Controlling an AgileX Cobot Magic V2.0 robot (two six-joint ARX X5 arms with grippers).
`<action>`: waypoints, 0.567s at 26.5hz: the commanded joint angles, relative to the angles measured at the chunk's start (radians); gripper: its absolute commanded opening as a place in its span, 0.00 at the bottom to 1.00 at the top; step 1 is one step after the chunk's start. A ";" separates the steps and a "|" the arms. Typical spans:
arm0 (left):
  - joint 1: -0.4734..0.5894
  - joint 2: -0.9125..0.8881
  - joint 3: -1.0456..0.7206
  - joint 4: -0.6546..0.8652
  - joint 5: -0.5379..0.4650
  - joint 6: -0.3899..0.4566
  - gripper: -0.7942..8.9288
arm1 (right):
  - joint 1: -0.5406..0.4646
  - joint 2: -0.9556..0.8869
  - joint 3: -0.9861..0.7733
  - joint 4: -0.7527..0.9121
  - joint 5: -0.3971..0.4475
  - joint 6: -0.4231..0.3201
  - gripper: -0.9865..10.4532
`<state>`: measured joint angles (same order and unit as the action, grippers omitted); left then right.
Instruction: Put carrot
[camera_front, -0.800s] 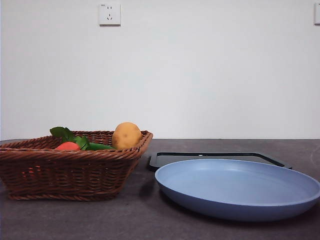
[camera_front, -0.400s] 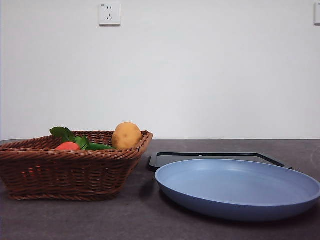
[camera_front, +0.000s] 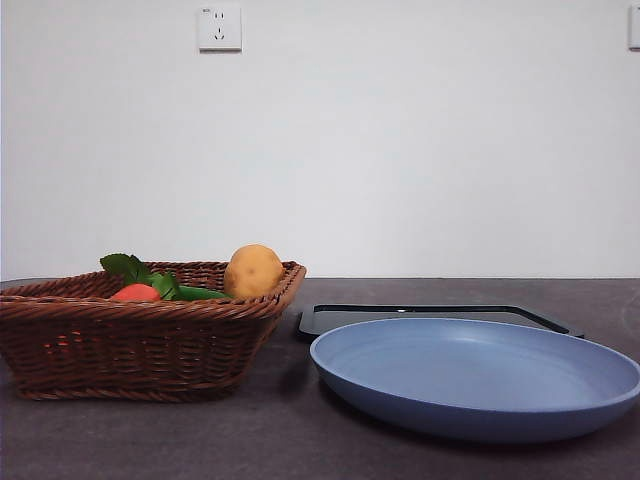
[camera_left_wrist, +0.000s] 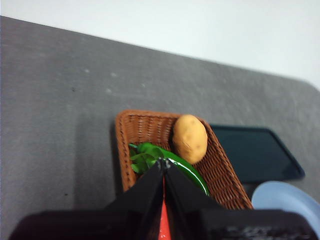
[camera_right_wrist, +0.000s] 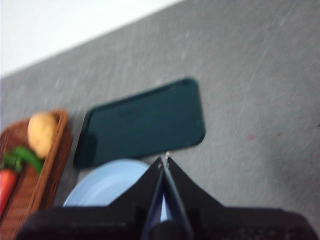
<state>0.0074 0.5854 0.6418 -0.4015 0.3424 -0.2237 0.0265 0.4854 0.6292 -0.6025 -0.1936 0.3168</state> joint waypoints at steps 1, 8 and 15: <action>-0.022 0.092 0.079 -0.060 0.008 0.095 0.09 | 0.002 0.086 0.067 -0.067 -0.050 -0.081 0.09; -0.122 0.292 0.235 -0.286 0.032 0.197 0.09 | 0.002 0.314 0.133 -0.229 -0.193 -0.208 0.09; -0.247 0.408 0.262 -0.307 0.032 0.202 0.14 | 0.003 0.578 0.133 -0.196 -0.250 -0.216 0.27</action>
<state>-0.2371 0.9871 0.8898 -0.7204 0.3702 -0.0372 0.0269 1.0584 0.7498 -0.8036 -0.4408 0.1112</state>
